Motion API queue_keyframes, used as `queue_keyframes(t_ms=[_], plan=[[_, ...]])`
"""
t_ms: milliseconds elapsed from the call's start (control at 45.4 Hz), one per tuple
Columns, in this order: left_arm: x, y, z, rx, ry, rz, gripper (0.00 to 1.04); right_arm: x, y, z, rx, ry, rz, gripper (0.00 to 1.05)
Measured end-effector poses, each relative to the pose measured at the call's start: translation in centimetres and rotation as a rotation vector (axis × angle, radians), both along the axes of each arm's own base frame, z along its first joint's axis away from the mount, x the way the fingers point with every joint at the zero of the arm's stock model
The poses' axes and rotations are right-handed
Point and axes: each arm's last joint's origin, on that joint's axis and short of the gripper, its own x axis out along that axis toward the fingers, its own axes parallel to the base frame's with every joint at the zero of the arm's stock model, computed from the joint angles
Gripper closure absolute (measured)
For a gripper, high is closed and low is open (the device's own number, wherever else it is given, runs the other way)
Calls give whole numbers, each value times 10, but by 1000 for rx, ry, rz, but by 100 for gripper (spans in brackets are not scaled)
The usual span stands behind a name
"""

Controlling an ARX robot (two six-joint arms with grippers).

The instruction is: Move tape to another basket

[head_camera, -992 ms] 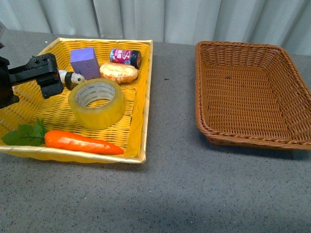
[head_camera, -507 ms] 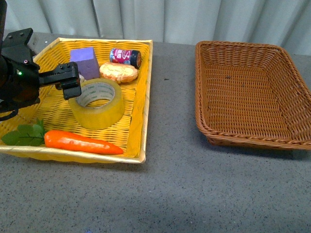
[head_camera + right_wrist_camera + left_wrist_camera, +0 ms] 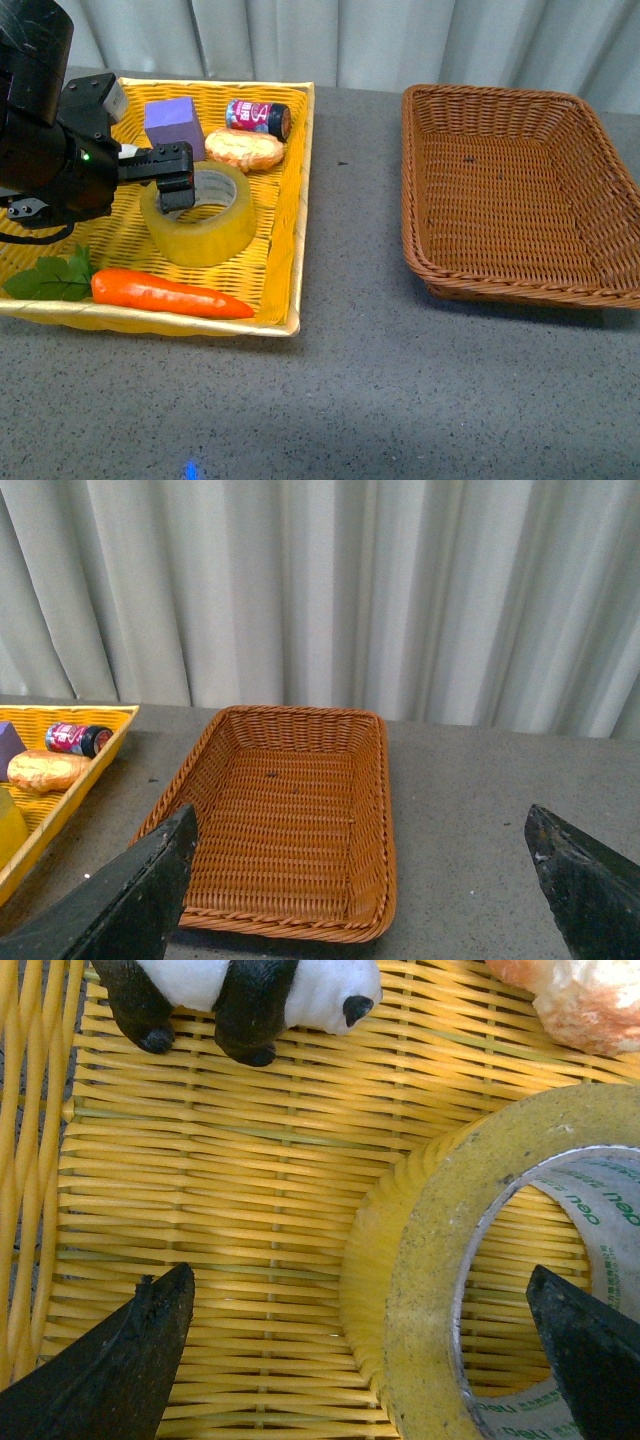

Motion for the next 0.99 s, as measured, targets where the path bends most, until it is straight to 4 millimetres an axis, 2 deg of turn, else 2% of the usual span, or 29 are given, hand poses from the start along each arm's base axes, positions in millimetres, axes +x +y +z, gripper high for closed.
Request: queue_keyframes(t_ms=[66,176,529,793,903,992], plan=[[1,0,0,4,-3,-5,9,0,0,0,0,0,0,9],[1,-2,1,15,-6,-16,30,0,0,0,0,0,0,9],[3,-8,1,21,-6,-42,86,0,0,0,0,0,0,9],[4,-12,7,35,-24,-95,88,0,0,0,0,0,0,9],[2,-18,22,65,-113,-186,88,0,0,0,0,0,0,9],[3,-26,45,102,-205,-299,88,0,0,0,0,0,0,9]])
